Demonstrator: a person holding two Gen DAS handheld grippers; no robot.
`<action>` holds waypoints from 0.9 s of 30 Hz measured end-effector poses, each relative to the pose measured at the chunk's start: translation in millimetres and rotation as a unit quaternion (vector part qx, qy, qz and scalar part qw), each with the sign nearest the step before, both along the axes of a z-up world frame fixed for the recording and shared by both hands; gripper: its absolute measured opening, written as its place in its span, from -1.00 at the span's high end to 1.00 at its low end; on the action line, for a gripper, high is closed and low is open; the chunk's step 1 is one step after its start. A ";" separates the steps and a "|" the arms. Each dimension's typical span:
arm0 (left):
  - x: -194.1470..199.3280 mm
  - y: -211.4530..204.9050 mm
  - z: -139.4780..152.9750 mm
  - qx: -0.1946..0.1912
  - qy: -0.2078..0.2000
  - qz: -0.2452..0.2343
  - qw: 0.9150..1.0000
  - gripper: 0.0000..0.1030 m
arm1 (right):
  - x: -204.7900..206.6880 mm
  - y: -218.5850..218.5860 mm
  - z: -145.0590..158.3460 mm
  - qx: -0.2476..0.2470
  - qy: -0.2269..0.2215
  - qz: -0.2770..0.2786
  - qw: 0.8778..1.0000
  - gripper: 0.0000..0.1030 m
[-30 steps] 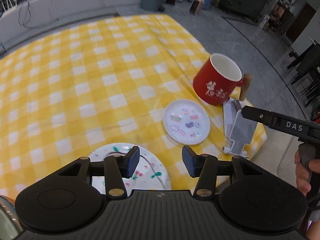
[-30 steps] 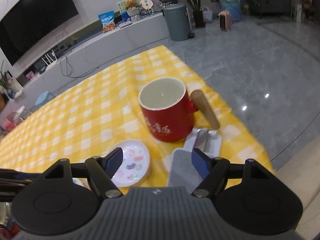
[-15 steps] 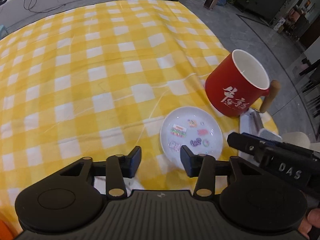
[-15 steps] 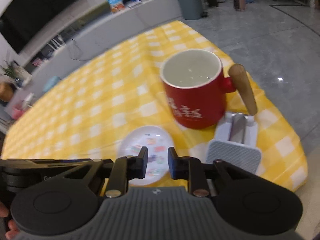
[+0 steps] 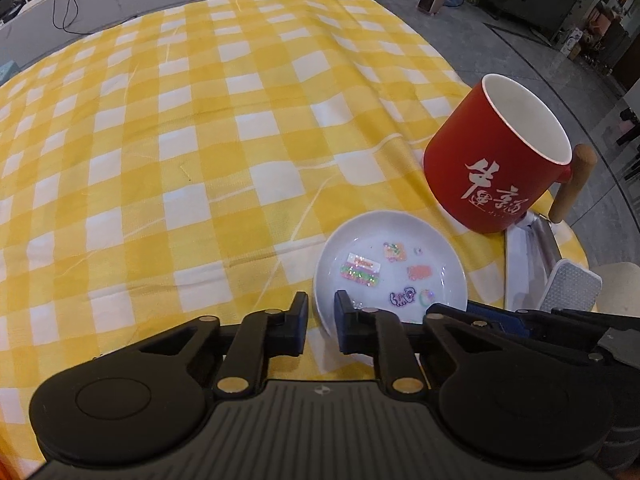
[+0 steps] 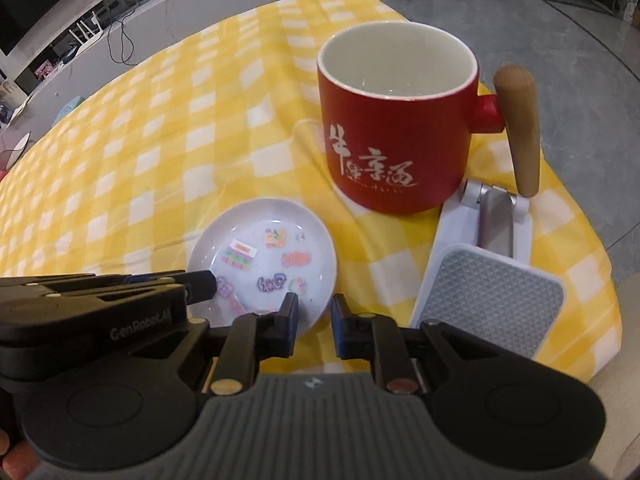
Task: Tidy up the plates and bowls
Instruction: 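Close both grippers on the sticker plate rim, then lift the sticker plate with both grippers and carry it over the Fruity plate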
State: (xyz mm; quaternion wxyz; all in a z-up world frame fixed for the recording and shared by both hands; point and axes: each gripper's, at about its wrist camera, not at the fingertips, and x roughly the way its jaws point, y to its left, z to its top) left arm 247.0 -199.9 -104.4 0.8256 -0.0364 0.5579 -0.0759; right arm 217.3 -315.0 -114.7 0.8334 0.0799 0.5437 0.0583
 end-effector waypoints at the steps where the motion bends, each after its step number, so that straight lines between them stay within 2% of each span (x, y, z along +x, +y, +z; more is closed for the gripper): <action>1: -0.2 0.3 0.2 -0.002 0.001 0.000 1.000 0.83 | 0.1 -0.5 -0.1 0.000 -0.002 0.002 1.000 0.69; 4: -0.9 1.9 1.1 -0.009 0.002 0.012 1.000 0.89 | -3.1 -0.8 3.2 -0.005 -0.008 0.007 1.000 0.76; 7: -3.9 0.8 3.6 0.001 -0.013 0.011 1.000 0.89 | -3.0 -0.4 3.9 -0.008 -0.013 0.008 1.000 0.86; 10: -9.8 1.4 13.9 0.025 -0.037 0.011 0.999 0.89 | -3.9 -3.9 7.3 0.025 -0.017 0.010 0.999 0.88; 17: -21.3 17.5 49.2 0.047 -0.069 0.020 0.996 0.90 | -10.0 -1.5 27.2 0.092 -0.044 0.020 0.995 0.87; 24: -40.5 37.0 89.6 0.063 -0.097 0.027 0.993 0.90 | -26.5 7.3 55.6 0.149 -0.083 0.045 0.984 0.87; 27: -48.3 43.1 100.3 0.069 -0.106 0.026 0.992 0.91 | -32.2 14.4 64.7 0.157 -0.102 0.067 0.980 0.87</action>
